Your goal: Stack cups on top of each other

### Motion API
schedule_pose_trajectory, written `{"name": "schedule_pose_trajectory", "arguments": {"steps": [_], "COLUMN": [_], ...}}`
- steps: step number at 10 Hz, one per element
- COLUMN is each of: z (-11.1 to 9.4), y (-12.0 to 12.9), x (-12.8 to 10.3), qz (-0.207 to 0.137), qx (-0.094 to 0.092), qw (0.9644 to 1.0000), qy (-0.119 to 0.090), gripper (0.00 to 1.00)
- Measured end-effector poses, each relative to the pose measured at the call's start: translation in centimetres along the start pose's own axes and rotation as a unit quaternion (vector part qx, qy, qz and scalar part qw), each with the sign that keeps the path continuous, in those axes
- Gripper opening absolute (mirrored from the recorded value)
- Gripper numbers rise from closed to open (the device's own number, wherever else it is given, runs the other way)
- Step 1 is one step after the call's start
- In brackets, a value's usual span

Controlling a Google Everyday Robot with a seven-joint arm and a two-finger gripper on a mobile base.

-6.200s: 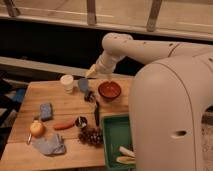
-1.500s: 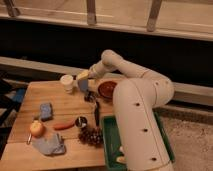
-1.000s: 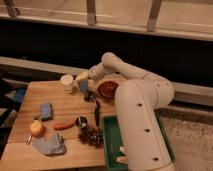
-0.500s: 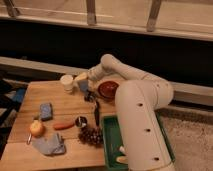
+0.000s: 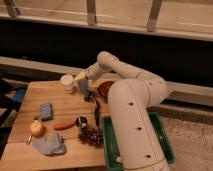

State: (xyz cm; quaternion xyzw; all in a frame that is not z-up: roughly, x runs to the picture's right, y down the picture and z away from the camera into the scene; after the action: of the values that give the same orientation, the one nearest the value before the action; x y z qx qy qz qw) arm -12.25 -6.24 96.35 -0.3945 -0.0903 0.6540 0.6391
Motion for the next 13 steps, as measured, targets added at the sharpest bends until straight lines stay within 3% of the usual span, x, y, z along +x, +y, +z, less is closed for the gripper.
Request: {"name": "schedule_pose_trajectory", "arguments": {"steps": [3, 4, 11, 13], "z": [0.4, 0.6, 0.8, -0.3], "y": [-1.2, -1.7, -2.8, -2.1], "x": [-0.7, -0.5, 0.9, 0.5], "qz": [0.005, 0.013, 0.03, 0.021], "qx": [0.012, 0.011, 0.003, 0.005], "qw": [0.9999, 0.9998, 0.9994, 0.9997], "qy": [0.009, 0.011, 0.02, 0.012], "gripper": [0.8, 0.75, 0.05, 0.0]}}
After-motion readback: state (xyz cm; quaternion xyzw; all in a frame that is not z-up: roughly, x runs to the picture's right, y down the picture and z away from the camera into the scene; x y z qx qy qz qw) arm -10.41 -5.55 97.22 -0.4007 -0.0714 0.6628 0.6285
